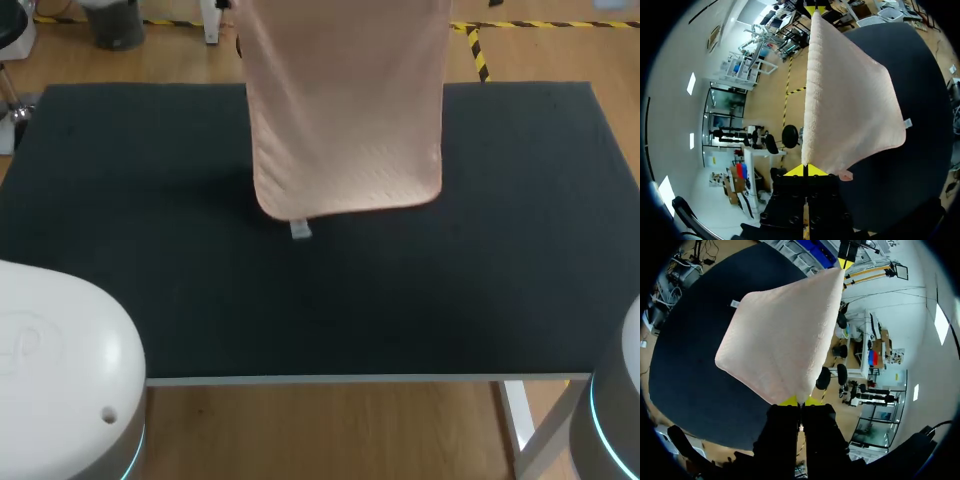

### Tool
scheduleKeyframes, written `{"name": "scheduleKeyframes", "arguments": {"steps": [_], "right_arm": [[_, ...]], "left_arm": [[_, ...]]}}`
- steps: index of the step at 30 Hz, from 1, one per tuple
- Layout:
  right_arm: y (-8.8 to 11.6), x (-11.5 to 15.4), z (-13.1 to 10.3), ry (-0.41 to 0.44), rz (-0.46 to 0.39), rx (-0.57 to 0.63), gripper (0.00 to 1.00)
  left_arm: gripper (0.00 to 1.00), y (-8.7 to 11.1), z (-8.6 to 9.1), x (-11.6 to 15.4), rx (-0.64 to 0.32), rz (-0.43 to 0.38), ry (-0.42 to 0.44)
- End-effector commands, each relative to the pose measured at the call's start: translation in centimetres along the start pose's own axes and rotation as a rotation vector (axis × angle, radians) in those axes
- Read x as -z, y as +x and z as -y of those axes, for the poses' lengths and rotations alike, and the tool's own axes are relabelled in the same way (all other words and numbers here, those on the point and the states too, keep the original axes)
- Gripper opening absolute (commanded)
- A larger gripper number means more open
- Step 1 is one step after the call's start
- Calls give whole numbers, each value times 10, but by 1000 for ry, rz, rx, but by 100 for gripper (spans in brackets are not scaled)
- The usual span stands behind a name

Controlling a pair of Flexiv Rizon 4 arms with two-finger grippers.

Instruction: Fold the towel

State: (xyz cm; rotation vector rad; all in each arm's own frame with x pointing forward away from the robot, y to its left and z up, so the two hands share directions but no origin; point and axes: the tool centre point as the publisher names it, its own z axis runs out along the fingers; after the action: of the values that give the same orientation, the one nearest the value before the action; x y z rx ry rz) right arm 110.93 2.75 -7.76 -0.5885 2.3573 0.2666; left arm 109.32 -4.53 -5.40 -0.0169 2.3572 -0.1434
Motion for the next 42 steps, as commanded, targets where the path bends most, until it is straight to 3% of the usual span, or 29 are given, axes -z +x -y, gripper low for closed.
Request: {"name": "scheduleKeyframes", "arguments": {"steps": [1,8,14,17,21,27,36,42], "right_arm": [[-15,15,-2,3,31,18,0],[-49,37,-14,7,147,37,0],[-45,43,-26,20,162,46,0],[-28,34,-30,24,114,36,0],[5,25,-45,12,22,52,0],[50,31,-75,-48,-67,54,0],[95,41,-109,-123,-153,29,0],[123,25,-119,-123,-229,8,0]], "left_arm": [[0,-11,-7,47,1,25,3],[0,-38,-15,65,-15,109,-2],[0,-38,-20,77,-36,124,-10],[0,-17,-22,76,-43,73,-6],[0,25,-23,77,-48,-22,6],[0,80,-28,90,-31,-117,9],[0,139,-40,111,12,-214,-8],[0,176,-41,98,19,-322,-23]]}}
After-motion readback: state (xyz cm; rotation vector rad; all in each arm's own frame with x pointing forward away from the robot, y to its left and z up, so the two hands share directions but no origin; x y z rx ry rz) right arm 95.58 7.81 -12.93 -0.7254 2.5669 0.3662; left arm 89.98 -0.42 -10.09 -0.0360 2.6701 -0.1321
